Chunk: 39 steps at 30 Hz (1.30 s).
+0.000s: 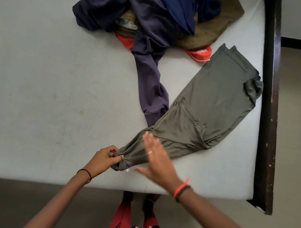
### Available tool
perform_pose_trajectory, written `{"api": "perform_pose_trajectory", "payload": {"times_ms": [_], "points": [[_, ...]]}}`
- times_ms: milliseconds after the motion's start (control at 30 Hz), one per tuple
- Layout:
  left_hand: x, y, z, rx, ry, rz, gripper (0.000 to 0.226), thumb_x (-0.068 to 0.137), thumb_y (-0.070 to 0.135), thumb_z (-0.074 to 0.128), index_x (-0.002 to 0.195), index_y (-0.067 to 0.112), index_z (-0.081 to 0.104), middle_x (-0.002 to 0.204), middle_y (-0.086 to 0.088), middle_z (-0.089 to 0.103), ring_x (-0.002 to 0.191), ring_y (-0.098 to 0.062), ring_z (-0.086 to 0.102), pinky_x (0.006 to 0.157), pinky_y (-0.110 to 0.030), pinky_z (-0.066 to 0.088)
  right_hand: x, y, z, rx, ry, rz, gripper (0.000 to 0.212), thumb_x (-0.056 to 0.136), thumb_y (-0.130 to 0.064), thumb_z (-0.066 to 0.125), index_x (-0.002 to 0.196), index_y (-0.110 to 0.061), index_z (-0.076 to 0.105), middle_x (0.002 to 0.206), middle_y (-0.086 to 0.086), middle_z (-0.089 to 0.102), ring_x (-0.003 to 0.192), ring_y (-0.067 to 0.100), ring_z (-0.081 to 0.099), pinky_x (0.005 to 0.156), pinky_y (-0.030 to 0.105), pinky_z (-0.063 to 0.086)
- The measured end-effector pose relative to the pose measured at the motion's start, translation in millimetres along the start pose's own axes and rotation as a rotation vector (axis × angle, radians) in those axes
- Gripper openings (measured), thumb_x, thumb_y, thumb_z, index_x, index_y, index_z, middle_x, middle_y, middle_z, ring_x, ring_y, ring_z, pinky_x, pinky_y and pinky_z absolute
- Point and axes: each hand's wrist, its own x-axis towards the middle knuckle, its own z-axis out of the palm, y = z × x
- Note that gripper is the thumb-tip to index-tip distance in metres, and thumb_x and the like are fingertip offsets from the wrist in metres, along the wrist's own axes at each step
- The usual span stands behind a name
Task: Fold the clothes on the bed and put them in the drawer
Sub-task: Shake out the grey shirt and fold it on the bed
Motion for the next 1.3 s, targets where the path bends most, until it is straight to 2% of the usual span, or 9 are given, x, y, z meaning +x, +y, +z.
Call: {"api": "perform_pose_trajectory", "payload": {"times_ms": [167,400,567,733,867,933,1000,1167,1300], "points": [[-4.7,34.9,-12.8,0.101,-0.257,0.005,0.015,0.088,0.020,0.065,0.096,0.008,0.063,0.079,-0.013,0.071,0.076,-0.016,0.064,0.076,-0.031,0.051,-5.7,-50.0,44.1,-0.053,0.064,0.182,0.071,0.074,-0.008,0.047,0.141,0.006,0.029,0.147,0.024,0.036,0.138,0.033,0.035,0.111,0.046,0.019],[1.1,70.4,-41.9,0.315,-0.430,-0.033,0.028,0.088,0.039,0.061,0.095,0.012,0.066,0.086,-0.003,0.074,0.079,-0.009,0.070,0.079,-0.022,0.055,-9.8,-67.9,47.9,0.207,0.031,0.314,0.089,0.062,0.002,0.049,0.145,0.009,0.016,0.153,0.023,0.021,0.144,0.033,0.016,0.114,0.041,-0.004],[18.9,84.9,-32.2,0.220,-0.114,0.460,0.022,0.096,0.031,0.049,0.096,0.024,0.070,0.098,0.014,0.072,0.101,-0.001,0.064,0.092,-0.014,0.044,-42.5,-77.3,42.1,0.409,-0.065,0.278,0.086,0.080,0.008,0.044,0.148,-0.002,-0.009,0.157,0.007,-0.012,0.142,0.012,-0.020,0.116,0.031,-0.017],[44.9,76.5,13.5,0.480,-0.480,0.552,0.048,0.095,0.059,0.026,0.114,0.038,0.065,0.128,0.017,0.060,0.130,0.005,0.041,0.113,-0.018,0.021,-70.0,-95.4,42.1,0.668,-0.165,0.317,0.087,0.078,0.014,0.037,0.150,-0.011,-0.005,0.152,-0.011,-0.011,0.133,-0.008,-0.023,0.113,0.017,-0.015],[60.9,58.5,30.1,0.666,-0.552,0.430,0.065,0.092,0.065,0.008,0.115,0.041,0.065,0.128,0.015,0.060,0.127,-0.001,0.042,0.115,-0.019,0.007,-73.7,-82.2,23.5,0.957,-0.141,0.520,0.051,0.092,-0.017,0.047,0.142,-0.011,0.040,0.147,0.001,0.041,0.140,0.008,0.028,0.114,0.025,0.026],[68.0,48.6,29.0,0.663,-0.509,0.359,0.070,0.088,0.072,0.001,0.110,0.049,0.064,0.118,0.006,0.067,0.117,-0.012,0.053,0.114,-0.028,0.021,-66.3,-64.4,-3.8,1.048,-0.120,0.589,0.021,0.096,-0.017,0.050,0.114,-0.012,0.060,0.116,0.002,0.065,0.108,0.001,0.059,0.093,0.019,0.046],[70.7,44.7,27.1,0.554,-0.419,0.242,0.063,0.096,0.061,0.009,0.107,0.040,0.068,0.101,-0.001,0.066,0.101,-0.018,0.056,0.096,-0.027,0.036,-52.6,-34.2,-33.7,1.187,-0.040,0.616,0.021,0.098,-0.012,0.050,0.117,-0.018,0.053,0.117,-0.010,0.057,0.098,-0.013,0.054,0.085,0.001,0.038],[73.0,42.1,31.6,0.274,-0.311,0.159,0.066,0.094,0.059,0.022,0.121,0.016,0.064,0.126,-0.007,0.061,0.119,-0.019,0.053,0.099,-0.024,0.031,-21.6,72.0,-52.9,1.383,-0.043,0.678,0.040,0.088,-0.039,0.060,0.122,-0.018,0.059,0.126,-0.001,0.063,0.120,0.016,0.056,0.108,0.043,0.039],[80.8,44.0,33.8,0.351,-0.291,0.250,0.075,0.074,0.084,0.036,0.117,0.027,0.061,0.118,0.004,0.064,0.110,-0.011,0.057,0.095,-0.025,0.042,10.6,127.5,-58.4,1.356,-0.023,0.719,0.018,0.094,-0.027,0.056,0.110,-0.020,0.062,0.112,-0.001,0.068,0.109,0.017,0.061,0.099,0.040,0.044]]}}
